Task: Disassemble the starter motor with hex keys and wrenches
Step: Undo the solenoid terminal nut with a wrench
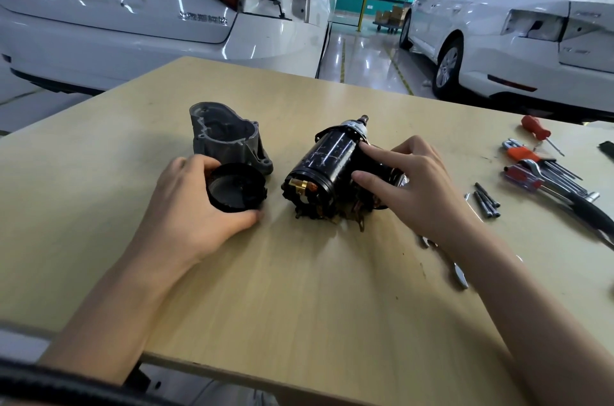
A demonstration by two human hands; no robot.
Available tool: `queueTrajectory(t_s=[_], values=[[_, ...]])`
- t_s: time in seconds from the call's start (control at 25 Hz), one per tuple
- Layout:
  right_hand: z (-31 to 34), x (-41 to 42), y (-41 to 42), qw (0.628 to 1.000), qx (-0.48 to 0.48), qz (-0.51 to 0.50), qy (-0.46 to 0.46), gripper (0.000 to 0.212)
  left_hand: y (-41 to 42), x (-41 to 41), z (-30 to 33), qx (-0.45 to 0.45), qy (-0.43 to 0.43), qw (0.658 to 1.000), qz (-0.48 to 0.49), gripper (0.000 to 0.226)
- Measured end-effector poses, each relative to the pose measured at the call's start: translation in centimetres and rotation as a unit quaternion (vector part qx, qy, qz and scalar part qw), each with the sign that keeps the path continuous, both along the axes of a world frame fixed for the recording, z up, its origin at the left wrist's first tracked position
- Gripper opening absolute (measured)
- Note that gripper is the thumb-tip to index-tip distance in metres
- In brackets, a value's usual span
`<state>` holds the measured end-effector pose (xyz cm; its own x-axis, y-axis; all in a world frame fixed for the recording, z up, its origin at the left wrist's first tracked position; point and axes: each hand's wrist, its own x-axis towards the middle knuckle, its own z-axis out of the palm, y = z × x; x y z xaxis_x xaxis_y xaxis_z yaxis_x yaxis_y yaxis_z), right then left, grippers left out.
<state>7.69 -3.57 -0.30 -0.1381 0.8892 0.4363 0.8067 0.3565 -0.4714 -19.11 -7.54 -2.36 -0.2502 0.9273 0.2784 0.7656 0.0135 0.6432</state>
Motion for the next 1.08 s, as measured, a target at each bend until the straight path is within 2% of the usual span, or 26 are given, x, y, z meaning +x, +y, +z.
queueTrajectory(t_s=[0.2, 0.32, 0.4, 0.52, 0.6, 0.68, 0.76, 1.0, 1.08], values=[[-0.1, 0.2, 0.0, 1.0, -0.01, 0.007, -0.015, 0.067, -0.5, 0.7, 0.3, 0.062, 0.054, 0.997, -0.001, 0.089], [0.0, 0.8, -0.1, 0.999, -0.031, 0.026, -0.034, 0.076, -0.9, 1.9, 0.8, 0.142, 0.141, 0.976, -0.086, 0.091], [0.1, 1.7, -0.4, 0.996, -0.057, 0.065, -0.031, 0.078, -0.7, 2.6, 1.3, 0.153, 0.178, 0.959, -0.159, 0.085], [0.4, 3.0, -0.8, 0.987, -0.095, 0.128, -0.026, 0.076, 0.3, 3.6, 2.2, 0.118, 0.117, 0.949, -0.268, 0.076], [0.4, 3.0, -0.9, 0.982, -0.105, 0.144, -0.068, 0.081, 1.3, 3.9, 2.7, 0.091, 0.09, 0.945, -0.3, 0.079], [0.0, 2.6, -0.7, 0.984, -0.072, 0.124, -0.108, 0.081, 2.0, 3.9, 3.0, 0.061, 0.077, 0.946, -0.31, 0.083], [-0.2, 2.2, -0.5, 0.987, -0.026, 0.106, -0.115, 0.07, 2.4, 3.9, 2.8, 0.034, 0.064, 0.945, -0.32, 0.088], [-0.6, 2.2, -0.2, 0.994, 0.008, 0.106, -0.025, 0.064, 2.3, 4.9, 2.4, 0.022, 0.093, 0.949, -0.302, 0.094], [-0.4, 2.1, 0.0, 0.994, 0.012, 0.111, 0.019, 0.065, 2.3, 5.0, 2.7, 0.004, 0.073, 0.953, -0.293, 0.094]])
